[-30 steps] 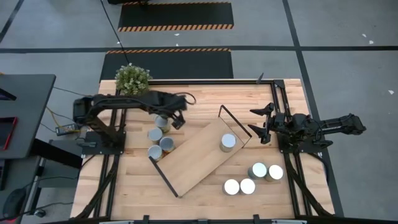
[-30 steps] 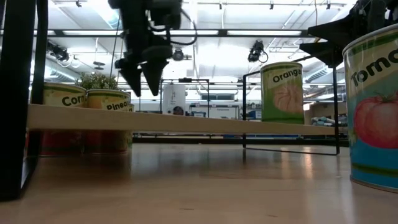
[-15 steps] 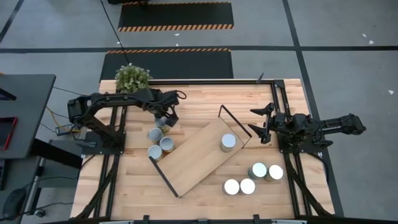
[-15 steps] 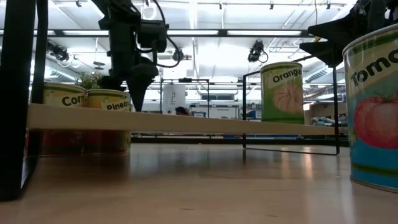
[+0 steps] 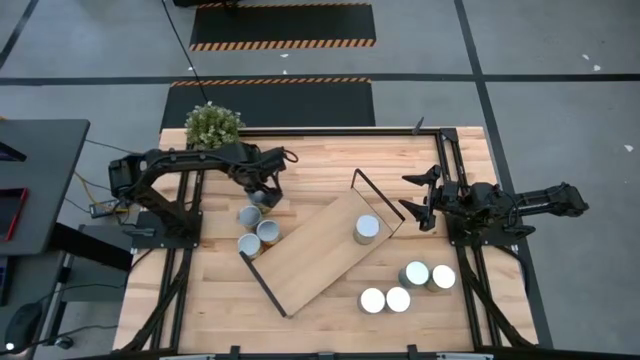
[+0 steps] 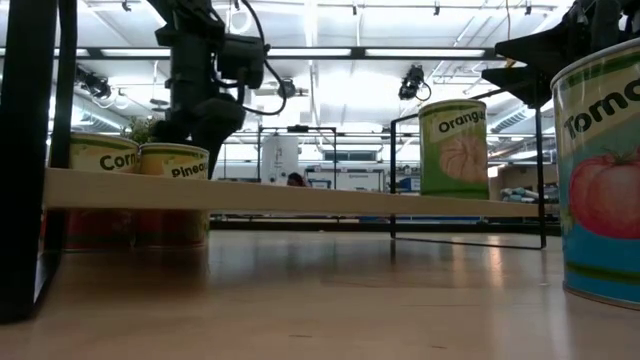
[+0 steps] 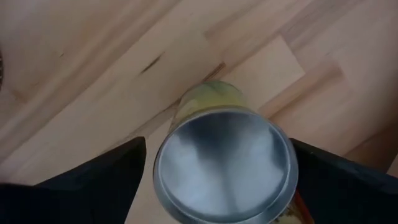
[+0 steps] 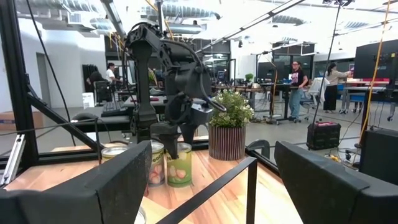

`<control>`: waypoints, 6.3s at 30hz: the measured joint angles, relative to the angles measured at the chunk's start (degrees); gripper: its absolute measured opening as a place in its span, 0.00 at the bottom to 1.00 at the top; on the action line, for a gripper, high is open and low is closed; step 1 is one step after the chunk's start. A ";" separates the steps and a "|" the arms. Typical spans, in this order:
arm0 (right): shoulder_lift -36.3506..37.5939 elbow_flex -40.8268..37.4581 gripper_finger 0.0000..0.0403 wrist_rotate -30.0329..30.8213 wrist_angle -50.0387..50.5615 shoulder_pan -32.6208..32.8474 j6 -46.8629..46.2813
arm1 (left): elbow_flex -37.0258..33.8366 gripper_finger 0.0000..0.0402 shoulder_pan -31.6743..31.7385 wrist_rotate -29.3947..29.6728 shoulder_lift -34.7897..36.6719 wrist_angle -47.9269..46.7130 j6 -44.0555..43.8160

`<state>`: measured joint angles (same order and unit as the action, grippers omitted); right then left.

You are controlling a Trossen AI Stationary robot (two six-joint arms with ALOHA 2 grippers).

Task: Pick and place cans onto a shelf
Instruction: Put the canned pears on the shelf, then put the right canned pineapple on the shelf

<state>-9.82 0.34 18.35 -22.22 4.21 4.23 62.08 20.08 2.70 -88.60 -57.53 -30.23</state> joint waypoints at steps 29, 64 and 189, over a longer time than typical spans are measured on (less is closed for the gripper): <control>0.00 0.00 0.86 0.00 0.01 0.00 0.00 | 3.21 0.80 -0.14 -0.20 -0.11 1.50 2.05; -0.01 0.00 0.86 -0.02 -0.04 -0.01 0.00 | 53.26 0.80 -14.00 -3.15 -34.14 -4.65 1.86; 0.00 0.02 0.86 0.00 -0.22 0.00 0.00 | 58.54 0.99 -24.61 4.95 -35.66 -28.87 13.15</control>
<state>-9.83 0.36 18.35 -22.43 4.21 4.23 120.63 -4.54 7.65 -124.26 -86.40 -17.08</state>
